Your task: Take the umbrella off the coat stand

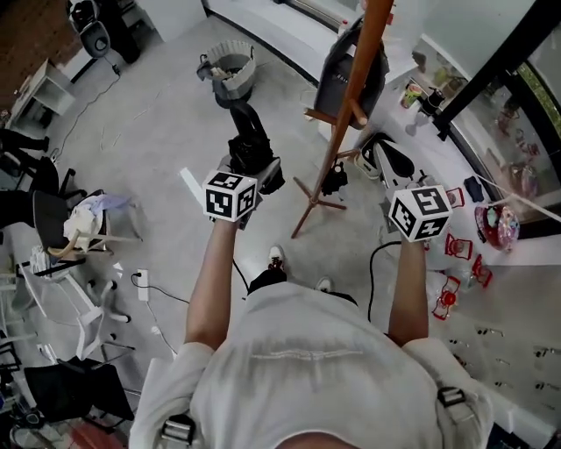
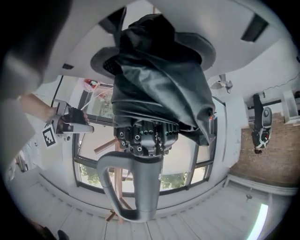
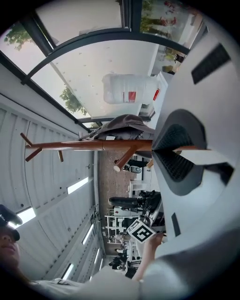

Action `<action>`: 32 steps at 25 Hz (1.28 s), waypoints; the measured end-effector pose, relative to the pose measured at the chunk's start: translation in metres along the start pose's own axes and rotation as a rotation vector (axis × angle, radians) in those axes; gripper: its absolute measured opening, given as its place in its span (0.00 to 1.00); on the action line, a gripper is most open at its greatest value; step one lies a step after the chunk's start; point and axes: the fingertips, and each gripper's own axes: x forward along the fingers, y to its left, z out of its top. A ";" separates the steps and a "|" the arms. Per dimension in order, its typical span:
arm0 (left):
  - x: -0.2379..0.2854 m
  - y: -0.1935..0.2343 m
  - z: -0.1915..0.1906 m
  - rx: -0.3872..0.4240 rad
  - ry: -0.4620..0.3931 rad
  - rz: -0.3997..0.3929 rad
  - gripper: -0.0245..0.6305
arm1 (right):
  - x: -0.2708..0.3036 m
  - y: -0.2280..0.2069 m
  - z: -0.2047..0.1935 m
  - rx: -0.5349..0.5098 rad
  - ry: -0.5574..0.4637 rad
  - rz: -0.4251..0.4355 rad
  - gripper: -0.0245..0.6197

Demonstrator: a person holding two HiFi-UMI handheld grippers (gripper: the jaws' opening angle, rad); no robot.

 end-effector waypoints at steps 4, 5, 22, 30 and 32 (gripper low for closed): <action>-0.042 -0.009 0.001 -0.007 -0.041 0.078 0.50 | -0.004 0.021 0.008 0.014 -0.042 0.094 0.08; -0.054 -0.012 0.001 -0.010 -0.055 0.094 0.50 | -0.006 0.028 0.009 0.007 -0.048 0.113 0.08; -0.188 -0.095 0.002 0.020 -0.163 0.320 0.49 | -0.076 0.089 0.031 -0.153 -0.122 0.301 0.08; -0.222 -0.122 0.002 -0.007 -0.201 0.364 0.49 | -0.098 0.099 0.033 -0.178 -0.139 0.331 0.08; -0.227 -0.125 0.001 -0.008 -0.207 0.373 0.49 | -0.102 0.103 0.033 -0.197 -0.141 0.345 0.08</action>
